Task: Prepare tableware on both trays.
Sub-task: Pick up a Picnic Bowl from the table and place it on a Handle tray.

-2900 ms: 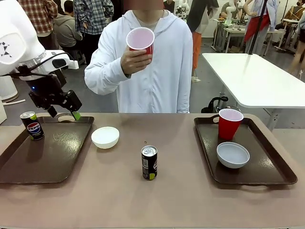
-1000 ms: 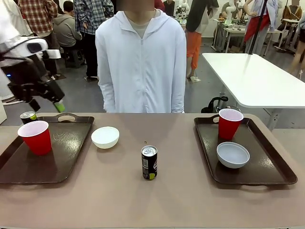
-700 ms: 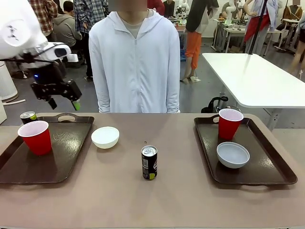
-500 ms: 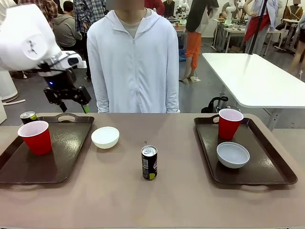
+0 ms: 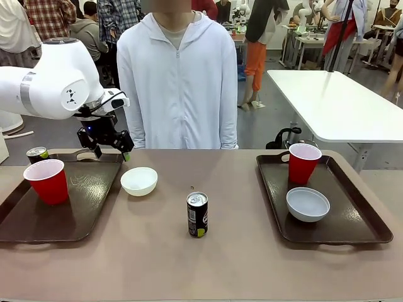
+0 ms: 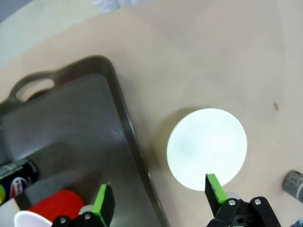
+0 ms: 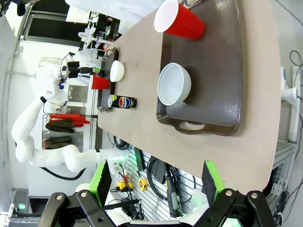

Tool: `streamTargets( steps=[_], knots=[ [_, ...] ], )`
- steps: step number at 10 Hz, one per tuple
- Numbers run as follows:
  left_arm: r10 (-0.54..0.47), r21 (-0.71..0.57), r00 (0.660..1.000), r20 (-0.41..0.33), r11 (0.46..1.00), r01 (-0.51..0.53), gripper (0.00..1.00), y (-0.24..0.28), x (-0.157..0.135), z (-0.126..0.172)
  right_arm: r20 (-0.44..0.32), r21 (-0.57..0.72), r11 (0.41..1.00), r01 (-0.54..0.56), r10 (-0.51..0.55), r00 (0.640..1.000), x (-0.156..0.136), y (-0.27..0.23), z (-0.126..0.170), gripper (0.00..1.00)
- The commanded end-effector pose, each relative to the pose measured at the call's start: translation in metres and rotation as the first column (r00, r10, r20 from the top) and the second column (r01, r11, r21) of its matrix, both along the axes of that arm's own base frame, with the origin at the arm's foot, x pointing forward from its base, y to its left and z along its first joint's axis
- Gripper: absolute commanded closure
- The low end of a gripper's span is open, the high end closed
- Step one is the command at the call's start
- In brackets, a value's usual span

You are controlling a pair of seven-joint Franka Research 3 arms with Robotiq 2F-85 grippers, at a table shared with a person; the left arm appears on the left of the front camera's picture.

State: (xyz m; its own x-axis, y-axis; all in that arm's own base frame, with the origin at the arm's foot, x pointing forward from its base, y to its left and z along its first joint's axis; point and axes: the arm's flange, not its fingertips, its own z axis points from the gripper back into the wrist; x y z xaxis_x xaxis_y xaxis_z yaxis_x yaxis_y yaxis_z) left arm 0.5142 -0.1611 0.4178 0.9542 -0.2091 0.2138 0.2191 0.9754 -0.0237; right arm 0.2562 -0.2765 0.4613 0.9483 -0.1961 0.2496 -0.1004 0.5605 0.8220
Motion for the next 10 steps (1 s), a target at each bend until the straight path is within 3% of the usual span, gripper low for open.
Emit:
streamTargets(
  steps=[1,6,10],
  knots=[
    [0.005,-0.019,1.0,-0.01,1.0,-0.005,0.0,0.006,-0.002,0.007,0.009,0.006,1.0,-0.006,0.006,1.0,-0.001,-0.001,0.0,0.0],
    [0.01,-0.013,1.0,-0.028,1.0,-0.011,0.0,-0.012,0.001,-0.011,0.009,0.006,1.0,-0.006,0.006,1.0,-0.001,-0.001,0.0,0.0],
    [0.011,0.052,0.999,-0.047,0.999,-0.008,0.0,-0.04,0.017,-0.043,0.009,0.006,1.0,-0.006,0.006,1.0,-0.001,-0.001,0.0,0.0]
  ],
)
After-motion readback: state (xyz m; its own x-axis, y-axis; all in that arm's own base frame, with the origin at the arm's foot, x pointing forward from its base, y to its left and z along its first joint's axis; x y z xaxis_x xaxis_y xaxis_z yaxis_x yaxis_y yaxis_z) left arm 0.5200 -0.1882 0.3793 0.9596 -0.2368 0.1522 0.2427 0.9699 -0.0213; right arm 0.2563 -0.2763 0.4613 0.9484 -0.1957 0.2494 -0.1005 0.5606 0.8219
